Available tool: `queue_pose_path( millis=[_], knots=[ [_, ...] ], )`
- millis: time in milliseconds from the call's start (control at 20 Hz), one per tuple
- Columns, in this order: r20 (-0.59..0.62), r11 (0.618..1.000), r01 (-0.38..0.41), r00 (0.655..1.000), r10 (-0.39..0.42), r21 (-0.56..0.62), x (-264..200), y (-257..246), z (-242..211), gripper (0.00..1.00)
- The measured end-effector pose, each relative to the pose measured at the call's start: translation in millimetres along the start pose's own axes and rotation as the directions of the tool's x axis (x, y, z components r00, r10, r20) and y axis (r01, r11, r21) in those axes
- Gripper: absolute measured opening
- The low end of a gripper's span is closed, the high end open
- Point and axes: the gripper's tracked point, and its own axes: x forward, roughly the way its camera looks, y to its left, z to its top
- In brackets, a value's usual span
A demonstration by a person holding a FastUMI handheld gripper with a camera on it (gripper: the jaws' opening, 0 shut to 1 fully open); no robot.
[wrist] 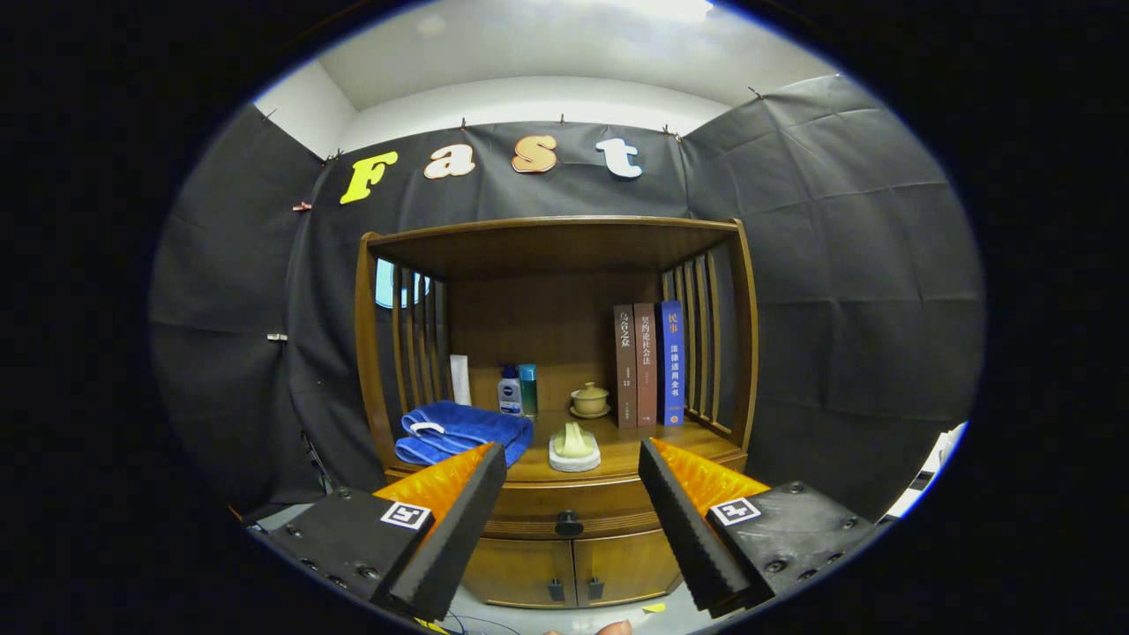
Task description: Pull open the drawer, take out the items inside it, and place them on the countertop above the cabinet.
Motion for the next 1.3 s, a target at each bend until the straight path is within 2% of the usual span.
queue_pose_path(
  millis=[200,1300],
  knots=[
    [0.001,0.999,0.016,1.0,-0.016,0.031,0.5,-3.6,-1.0,0.99],
    [0.006,1.0,0.007,1.0,-0.007,0.019,-1.8,-0.5,5.2,0.99]
  ],
)
